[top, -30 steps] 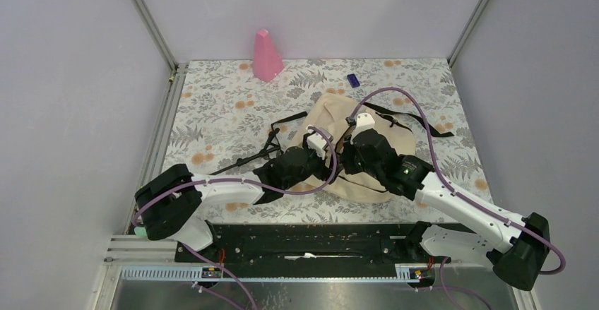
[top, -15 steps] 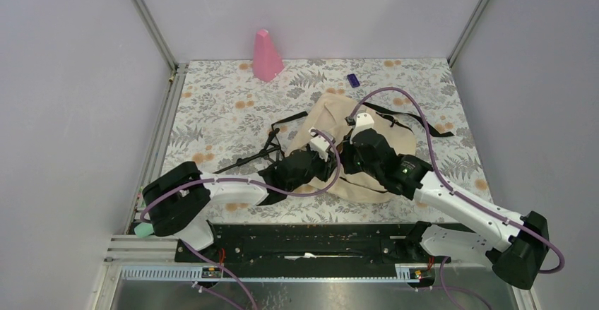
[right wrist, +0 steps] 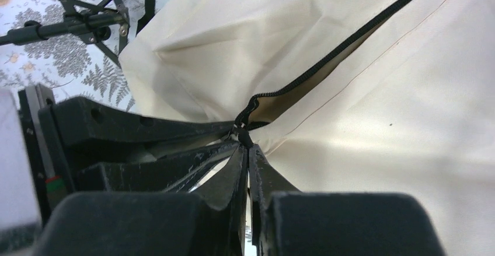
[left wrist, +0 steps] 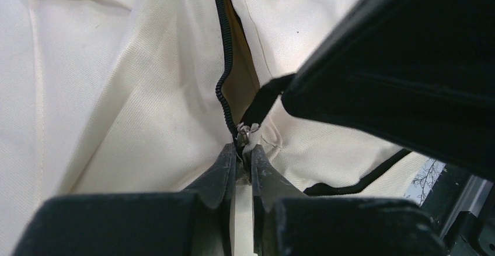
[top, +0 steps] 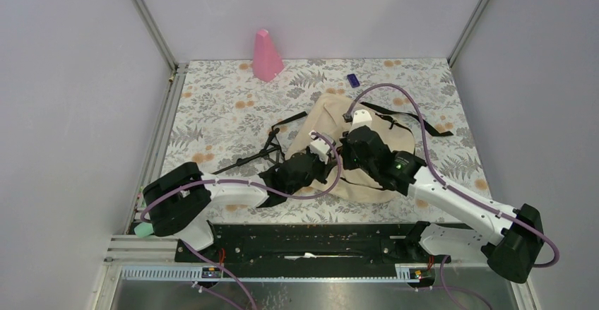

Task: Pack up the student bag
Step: Zip the student bag at the center of the board.

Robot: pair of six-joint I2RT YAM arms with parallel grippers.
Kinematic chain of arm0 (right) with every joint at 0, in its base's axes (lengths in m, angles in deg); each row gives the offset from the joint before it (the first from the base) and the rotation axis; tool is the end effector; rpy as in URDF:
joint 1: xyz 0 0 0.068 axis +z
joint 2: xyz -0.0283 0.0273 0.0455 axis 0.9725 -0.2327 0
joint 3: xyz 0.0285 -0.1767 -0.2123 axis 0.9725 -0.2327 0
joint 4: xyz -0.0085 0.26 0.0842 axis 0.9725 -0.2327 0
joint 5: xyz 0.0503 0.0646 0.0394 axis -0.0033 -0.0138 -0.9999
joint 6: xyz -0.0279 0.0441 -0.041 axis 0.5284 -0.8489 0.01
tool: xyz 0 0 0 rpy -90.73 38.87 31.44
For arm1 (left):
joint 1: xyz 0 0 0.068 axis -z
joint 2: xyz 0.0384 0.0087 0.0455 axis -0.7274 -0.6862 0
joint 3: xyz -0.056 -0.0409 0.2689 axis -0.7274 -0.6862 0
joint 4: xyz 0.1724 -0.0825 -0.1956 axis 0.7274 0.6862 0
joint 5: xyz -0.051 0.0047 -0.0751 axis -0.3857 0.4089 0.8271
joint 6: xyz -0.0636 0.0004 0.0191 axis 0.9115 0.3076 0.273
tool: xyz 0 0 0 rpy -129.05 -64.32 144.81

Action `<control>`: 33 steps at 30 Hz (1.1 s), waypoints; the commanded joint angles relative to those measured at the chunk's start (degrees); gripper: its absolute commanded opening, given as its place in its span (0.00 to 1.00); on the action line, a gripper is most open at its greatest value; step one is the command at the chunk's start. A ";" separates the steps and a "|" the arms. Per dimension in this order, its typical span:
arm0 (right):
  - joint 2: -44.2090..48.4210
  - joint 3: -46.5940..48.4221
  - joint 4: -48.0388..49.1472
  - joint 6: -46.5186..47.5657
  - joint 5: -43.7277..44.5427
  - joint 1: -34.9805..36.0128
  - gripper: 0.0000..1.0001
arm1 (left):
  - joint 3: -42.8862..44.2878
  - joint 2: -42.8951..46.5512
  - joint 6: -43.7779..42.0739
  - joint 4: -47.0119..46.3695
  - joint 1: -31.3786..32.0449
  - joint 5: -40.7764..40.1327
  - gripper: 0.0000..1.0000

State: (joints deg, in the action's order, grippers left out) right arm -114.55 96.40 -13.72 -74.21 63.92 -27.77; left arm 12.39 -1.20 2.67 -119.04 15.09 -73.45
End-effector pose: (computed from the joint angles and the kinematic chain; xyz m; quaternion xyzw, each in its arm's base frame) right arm 0.1869 0.1877 0.2870 -0.1214 0.8609 0.1607 0.4671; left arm 0.1760 -0.3035 0.1916 0.2674 0.7480 -0.2955 0.5307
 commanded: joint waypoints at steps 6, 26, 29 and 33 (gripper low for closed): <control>-3.91 9.04 3.51 7.35 12.24 -0.85 0.00 | -2.45 1.97 0.97 0.39 2.03 -0.31 0.00; -5.31 9.26 4.55 10.39 8.35 -10.85 0.00 | -3.81 4.48 0.89 1.24 2.45 -0.91 0.00; -6.30 9.81 4.78 10.88 7.81 -12.44 0.00 | -4.02 4.84 0.89 1.55 2.49 -0.71 0.00; -7.37 10.47 5.46 11.70 7.19 -14.21 0.00 | -4.28 4.94 0.89 1.82 2.49 -0.54 0.00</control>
State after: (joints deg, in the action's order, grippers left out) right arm -121.68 102.76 -14.01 -65.10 66.15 -39.13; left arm 9.81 1.35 3.11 -120.62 15.98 -75.77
